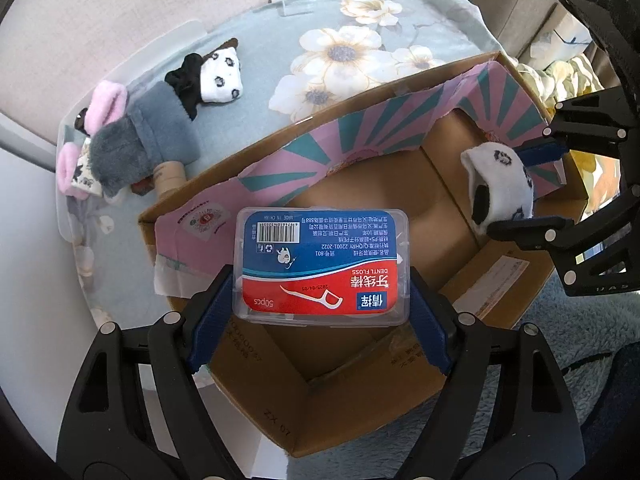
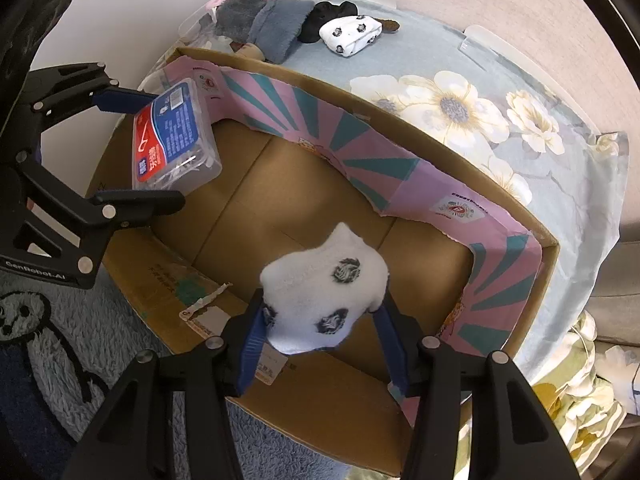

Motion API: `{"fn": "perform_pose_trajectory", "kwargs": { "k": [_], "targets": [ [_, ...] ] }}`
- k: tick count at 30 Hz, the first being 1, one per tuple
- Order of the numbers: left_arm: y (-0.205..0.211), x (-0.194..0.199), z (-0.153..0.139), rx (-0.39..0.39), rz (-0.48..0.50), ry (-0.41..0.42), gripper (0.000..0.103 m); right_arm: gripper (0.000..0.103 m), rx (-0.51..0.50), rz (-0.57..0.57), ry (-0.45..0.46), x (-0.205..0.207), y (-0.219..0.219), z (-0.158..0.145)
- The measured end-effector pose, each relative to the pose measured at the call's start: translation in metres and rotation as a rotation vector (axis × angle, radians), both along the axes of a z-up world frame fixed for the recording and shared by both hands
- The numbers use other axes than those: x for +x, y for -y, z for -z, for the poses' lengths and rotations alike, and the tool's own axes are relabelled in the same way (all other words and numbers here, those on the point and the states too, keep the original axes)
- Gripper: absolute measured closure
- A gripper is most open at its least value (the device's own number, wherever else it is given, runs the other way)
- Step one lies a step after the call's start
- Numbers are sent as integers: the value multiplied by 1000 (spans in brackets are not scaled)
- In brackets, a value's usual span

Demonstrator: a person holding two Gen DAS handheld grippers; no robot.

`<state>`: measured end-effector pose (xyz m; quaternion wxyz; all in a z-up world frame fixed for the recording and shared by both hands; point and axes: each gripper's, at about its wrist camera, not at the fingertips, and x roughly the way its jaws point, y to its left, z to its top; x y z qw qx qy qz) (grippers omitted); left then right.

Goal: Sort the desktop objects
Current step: 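Open both tools to drop the floss box and sock into the cardboard box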

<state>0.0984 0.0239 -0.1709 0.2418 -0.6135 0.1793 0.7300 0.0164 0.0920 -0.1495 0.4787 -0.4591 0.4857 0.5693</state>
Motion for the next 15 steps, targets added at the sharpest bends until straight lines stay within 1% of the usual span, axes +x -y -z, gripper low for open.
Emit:
{"fn": "perform_pose_trajectory", "kwargs": {
  "k": [7,9,11,12,13,15],
  "targets": [
    [2,-3,5,0,-5,23,24,54,-15,4,2,1,0,2],
    [1,-5,7,10,-12,53,23,52,-25,2,2,1,0,3],
    [2,-8,10,25,-30,93,18,48,-33,5,11,0,0,4],
    [3,-9,11,32,-35,107,9,45,-38,7,15,0,0,5],
    [4,-9,11,40,-41,117,3,43,-45,10,17,0,0,7],
    [5,-9,10,59,-46,125,2,30,-63,15,16,0,0,9]
  ]
}}
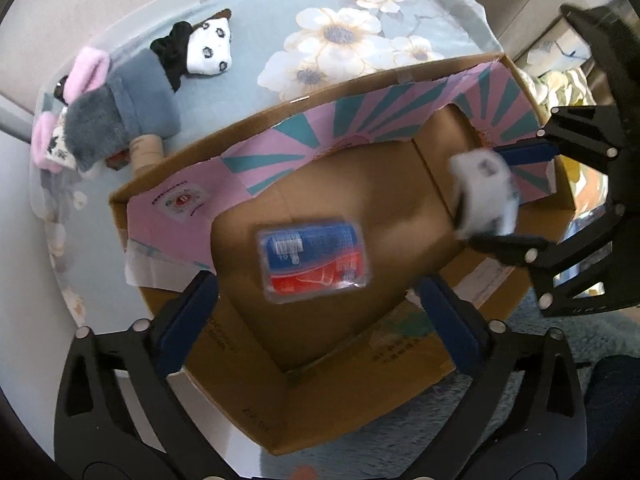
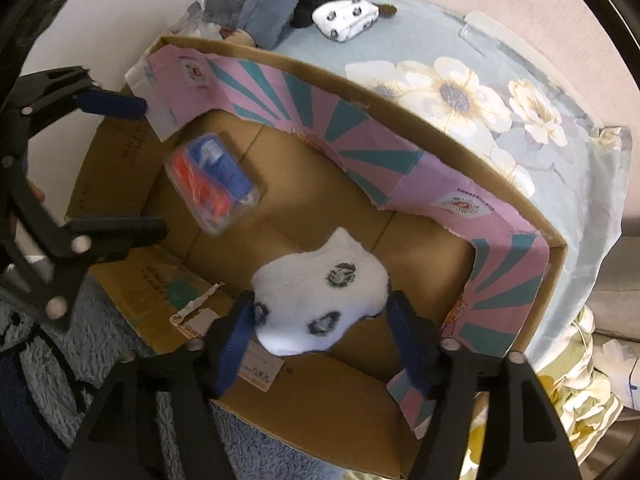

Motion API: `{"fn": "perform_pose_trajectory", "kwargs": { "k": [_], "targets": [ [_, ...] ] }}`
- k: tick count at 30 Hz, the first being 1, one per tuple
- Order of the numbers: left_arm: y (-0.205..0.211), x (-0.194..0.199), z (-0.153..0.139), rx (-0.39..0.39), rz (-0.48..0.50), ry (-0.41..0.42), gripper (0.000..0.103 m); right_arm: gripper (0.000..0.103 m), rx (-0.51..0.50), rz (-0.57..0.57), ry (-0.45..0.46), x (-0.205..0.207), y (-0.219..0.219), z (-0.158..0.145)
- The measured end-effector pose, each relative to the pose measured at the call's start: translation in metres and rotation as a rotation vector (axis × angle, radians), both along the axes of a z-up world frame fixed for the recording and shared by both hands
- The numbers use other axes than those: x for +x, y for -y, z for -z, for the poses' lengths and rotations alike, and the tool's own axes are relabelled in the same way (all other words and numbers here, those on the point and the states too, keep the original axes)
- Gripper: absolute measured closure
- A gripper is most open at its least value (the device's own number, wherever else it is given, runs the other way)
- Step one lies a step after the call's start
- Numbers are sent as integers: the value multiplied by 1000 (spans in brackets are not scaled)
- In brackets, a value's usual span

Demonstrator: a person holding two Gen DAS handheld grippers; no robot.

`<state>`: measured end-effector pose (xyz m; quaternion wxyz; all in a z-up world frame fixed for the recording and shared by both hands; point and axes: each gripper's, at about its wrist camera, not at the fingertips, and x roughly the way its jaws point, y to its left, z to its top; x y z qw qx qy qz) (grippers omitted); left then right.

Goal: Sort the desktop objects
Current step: 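Open both tools to drop the floss box and sock into the cardboard box, then return both tools to the tray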

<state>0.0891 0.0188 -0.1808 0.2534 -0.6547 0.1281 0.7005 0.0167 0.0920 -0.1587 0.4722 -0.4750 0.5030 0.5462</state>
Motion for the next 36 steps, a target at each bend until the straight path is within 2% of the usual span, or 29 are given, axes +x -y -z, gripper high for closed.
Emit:
{"fn": "perform_pose_trajectory", "kwargs": {
  "k": [2,4,5,6,7,12,20,25,29,33,36],
  "targets": [
    [0,1,-2,-6,2,-4,1,24,-4,8,-1,1,1,0],
    [0,1,-3,-21,5,-16,1,23,-12,26,-4,1,4,0],
    [0,1,-3,-24,5,-17,1,18,-17,26,-8,1,4,0],
    [0,1,-3,-25,5,-14,1,6,-17,30,-15,2,5,-1],
    [0,0,-3,-24,4,-12,1,0,-12,37,-23,3,6,-2],
    [4,-2,-7,-10,-8,-7,1,0,2,75,-64,9,11,-11],
    [8,-5,-21,11,-20,-21,1,0,24,104,-60,17,19,-27],
    [12,-7,-29,34,-40,-29,1,0,47,134,-67,35,-8,-39],
    [20,-10,-37,51,-67,-43,1,0,82,172,-82,34,-9,-48],
    [31,-15,-52,71,-106,-78,1,0,148,230,-91,49,-10,-72],
    [44,-22,-67,78,-146,-122,1,0,195,294,-47,70,-9,-94]
  ]
}}
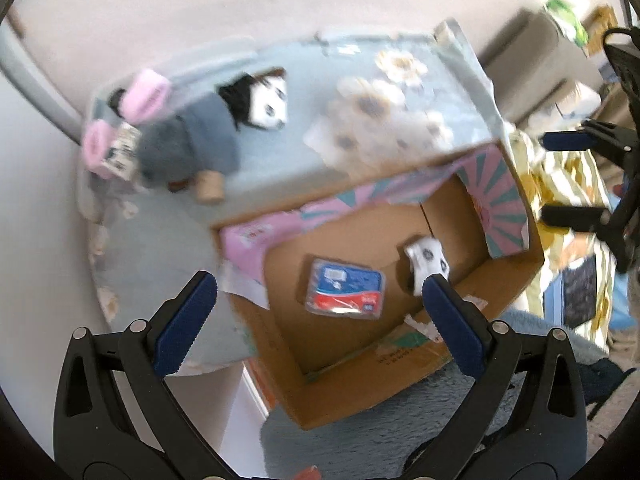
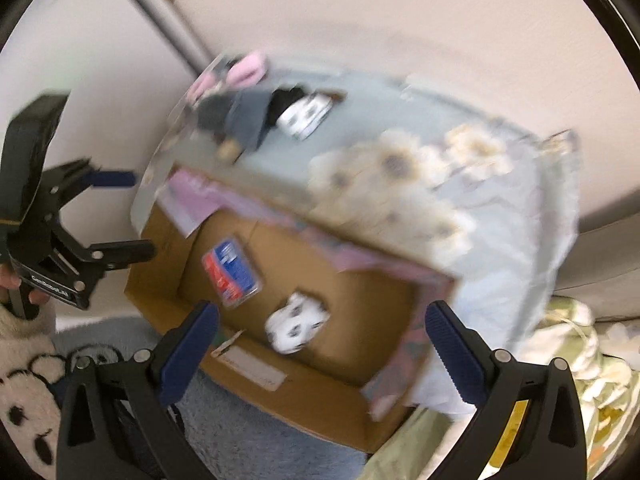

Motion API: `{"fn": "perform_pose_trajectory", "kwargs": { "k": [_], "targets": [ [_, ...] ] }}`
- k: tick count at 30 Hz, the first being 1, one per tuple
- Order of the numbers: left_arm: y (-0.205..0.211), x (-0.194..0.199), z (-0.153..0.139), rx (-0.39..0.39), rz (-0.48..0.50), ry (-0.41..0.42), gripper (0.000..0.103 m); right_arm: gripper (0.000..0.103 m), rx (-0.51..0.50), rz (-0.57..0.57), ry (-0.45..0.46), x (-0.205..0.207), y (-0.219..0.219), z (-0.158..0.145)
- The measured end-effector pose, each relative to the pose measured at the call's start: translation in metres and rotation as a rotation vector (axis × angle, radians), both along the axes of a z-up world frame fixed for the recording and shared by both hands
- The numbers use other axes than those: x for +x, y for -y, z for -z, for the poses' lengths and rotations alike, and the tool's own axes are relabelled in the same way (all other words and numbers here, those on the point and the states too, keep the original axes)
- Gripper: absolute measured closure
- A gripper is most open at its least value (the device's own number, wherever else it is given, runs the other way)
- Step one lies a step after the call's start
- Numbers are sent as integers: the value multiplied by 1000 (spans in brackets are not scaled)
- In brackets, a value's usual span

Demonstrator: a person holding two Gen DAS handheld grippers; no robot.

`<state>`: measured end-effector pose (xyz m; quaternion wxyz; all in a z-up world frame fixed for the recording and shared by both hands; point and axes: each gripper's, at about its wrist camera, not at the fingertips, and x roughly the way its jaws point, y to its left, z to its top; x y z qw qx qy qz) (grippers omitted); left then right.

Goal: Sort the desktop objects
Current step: 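Return both tools to the tray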

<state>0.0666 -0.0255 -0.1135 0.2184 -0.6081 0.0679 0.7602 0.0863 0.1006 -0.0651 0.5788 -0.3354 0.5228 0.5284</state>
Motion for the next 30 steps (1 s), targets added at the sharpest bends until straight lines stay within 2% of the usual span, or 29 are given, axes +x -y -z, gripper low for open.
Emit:
{"fn": "perform_pose_trajectory", "kwargs": {
  "k": [3,5,8,17,22,25,30],
  "targets": [
    [17,-10,-14,4,-56,-40,1,0,12,66,102,22,3,-17],
    [31,-18,-22,12,-100,-61,1,0,15,98,132,34,4,-26],
    [52,-26,-28,25,-166,-85,1,0,26,163,144,51,2,-34],
    [98,-45,-20,71,-343,-70,1,0,62,133,131,67,-41,-32],
    [94,-65,-5,71,-338,-79,1,0,48,51,115,58,-87,-10],
    [80,-90,11,21,-288,-102,1,0,44,-13,79,51,-120,12],
    [56,-137,52,-90,-209,-130,1,0,-1,-105,46,34,-177,68]
  ]
}}
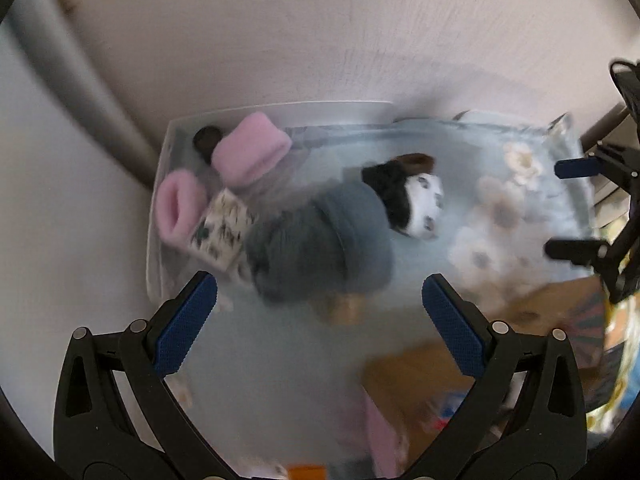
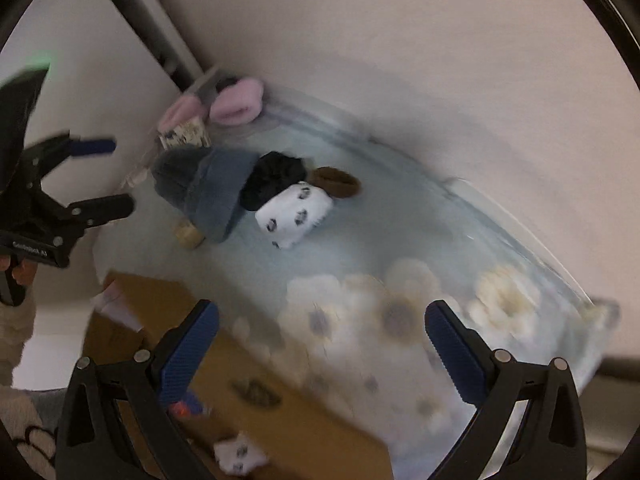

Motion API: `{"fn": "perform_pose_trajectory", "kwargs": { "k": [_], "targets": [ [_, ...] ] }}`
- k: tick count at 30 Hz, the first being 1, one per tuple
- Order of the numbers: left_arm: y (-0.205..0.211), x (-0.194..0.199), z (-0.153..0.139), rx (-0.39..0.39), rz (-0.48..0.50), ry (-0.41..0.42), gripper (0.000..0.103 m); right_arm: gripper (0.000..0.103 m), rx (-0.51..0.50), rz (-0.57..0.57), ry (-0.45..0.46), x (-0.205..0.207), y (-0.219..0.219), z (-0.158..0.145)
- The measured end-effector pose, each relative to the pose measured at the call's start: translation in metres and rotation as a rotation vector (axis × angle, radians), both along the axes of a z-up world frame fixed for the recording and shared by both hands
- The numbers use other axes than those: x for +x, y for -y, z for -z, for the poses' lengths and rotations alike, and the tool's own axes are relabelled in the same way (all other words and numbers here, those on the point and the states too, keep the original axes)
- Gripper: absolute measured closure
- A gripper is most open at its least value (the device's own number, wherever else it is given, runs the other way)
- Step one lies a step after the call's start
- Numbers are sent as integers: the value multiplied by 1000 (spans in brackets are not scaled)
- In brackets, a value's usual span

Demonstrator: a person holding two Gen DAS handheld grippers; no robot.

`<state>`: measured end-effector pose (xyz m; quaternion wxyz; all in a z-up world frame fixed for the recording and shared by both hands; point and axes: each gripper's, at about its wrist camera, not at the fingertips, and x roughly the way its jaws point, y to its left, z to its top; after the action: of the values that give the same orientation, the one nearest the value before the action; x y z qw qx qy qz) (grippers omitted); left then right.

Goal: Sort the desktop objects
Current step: 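Return both tools to the tray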

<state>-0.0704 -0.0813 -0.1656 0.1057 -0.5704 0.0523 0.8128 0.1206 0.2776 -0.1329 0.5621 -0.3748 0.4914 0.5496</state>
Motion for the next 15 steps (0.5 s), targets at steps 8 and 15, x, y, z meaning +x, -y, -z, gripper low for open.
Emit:
{"fn": "perform_pose_trajectory", "kwargs": {
  "k": [8,15],
  "targets": [
    [-13,-30,48,-47,41,54,1,0,-41,-41,-18,-9,-51,56],
    [-14,-34,61,-57,80,53,16,2,-47,-18,-46,-7,-67,78]
  ]
}}
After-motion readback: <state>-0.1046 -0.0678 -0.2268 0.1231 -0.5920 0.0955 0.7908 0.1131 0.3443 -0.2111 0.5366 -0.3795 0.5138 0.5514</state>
